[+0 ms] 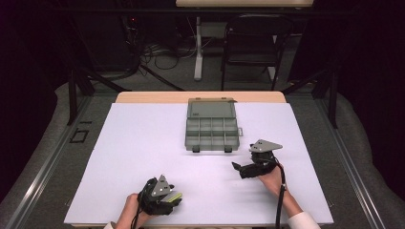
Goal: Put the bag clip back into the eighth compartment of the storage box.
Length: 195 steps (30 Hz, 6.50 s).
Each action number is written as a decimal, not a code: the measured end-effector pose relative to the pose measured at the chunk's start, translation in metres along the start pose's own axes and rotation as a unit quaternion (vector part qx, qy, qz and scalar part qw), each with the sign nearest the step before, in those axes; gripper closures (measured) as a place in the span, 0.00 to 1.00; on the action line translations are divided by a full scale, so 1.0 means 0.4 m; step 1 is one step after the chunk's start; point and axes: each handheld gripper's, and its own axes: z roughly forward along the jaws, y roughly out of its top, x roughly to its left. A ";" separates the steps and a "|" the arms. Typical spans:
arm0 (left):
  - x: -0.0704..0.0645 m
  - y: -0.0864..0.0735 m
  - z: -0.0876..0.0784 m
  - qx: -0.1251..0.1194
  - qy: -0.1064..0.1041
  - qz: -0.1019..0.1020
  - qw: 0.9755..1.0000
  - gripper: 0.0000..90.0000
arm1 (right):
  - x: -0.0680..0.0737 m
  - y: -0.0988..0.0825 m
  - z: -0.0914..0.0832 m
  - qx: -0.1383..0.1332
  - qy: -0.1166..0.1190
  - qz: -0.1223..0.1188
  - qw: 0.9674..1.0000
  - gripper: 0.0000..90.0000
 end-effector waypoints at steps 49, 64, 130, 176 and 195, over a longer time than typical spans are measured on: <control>0.019 0.010 -0.001 -0.035 0.003 -0.003 0.999 0.88 | -0.003 -0.004 0.004 0.001 -0.002 -0.009 1.000 0.00; 0.029 0.035 0.001 -0.047 0.014 0.003 0.999 0.88 | 0.000 -0.002 0.006 0.000 -0.002 -0.012 1.000 0.00; 0.112 0.245 0.046 -0.079 0.034 0.029 0.996 0.88 | 0.001 0.001 0.005 -0.005 0.000 -0.015 1.000 0.00; 0.159 0.448 0.150 -0.086 0.037 0.017 0.995 0.88 | 0.004 0.000 0.010 -0.004 0.003 -0.015 1.000 0.00; 0.160 0.507 0.211 -0.078 0.042 0.005 0.996 0.88 | 0.005 0.000 0.008 -0.002 0.002 -0.016 1.000 0.00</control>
